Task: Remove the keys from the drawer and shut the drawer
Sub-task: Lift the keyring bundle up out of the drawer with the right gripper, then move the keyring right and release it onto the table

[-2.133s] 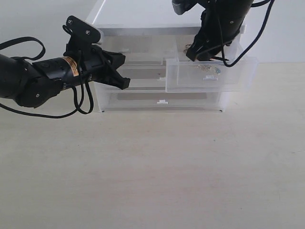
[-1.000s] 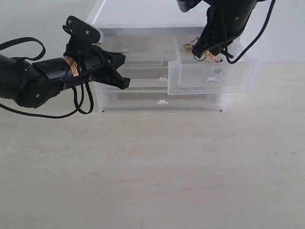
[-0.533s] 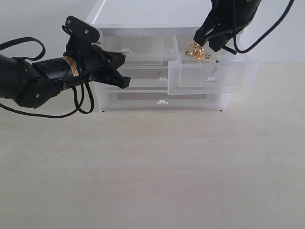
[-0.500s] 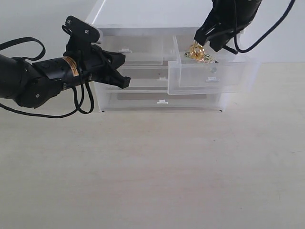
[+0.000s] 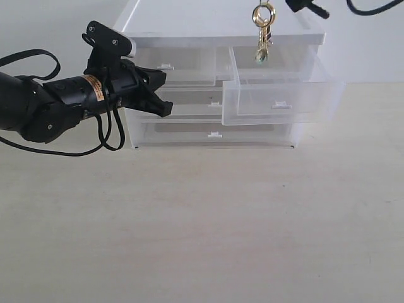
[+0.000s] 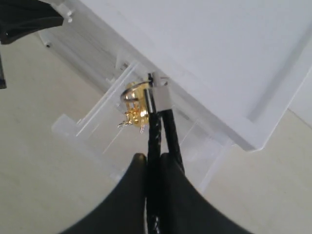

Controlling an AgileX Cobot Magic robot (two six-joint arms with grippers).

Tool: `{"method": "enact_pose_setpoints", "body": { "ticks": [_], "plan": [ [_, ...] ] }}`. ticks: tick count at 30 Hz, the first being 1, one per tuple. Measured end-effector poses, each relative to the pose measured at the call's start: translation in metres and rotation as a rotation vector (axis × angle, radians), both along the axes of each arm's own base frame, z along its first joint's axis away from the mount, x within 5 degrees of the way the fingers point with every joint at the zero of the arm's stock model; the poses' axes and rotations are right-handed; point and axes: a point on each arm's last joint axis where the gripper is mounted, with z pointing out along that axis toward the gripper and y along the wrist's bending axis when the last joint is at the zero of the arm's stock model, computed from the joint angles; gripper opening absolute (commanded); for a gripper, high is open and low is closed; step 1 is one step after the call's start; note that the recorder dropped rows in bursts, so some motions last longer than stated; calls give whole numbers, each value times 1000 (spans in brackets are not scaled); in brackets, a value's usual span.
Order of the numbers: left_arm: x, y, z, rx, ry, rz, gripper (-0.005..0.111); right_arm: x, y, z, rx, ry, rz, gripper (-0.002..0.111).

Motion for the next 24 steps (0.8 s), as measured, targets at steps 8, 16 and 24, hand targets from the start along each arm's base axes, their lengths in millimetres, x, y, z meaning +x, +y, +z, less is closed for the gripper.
{"method": "enact_pose_setpoints", "body": {
  "ticks": [8, 16, 24],
  "plan": [
    [0, 0, 0, 0, 0, 0, 4, -57, -12, 11, 149, 1, 12, 0],
    [1, 0, 1, 2, -3, 0, 4, -81, -15, -65, 215, 139, -25, 0],
    [2, -1, 2, 13, -1, -3, 4, -63, -1, -109, 256, 181, 22, 59]
  ]
}}
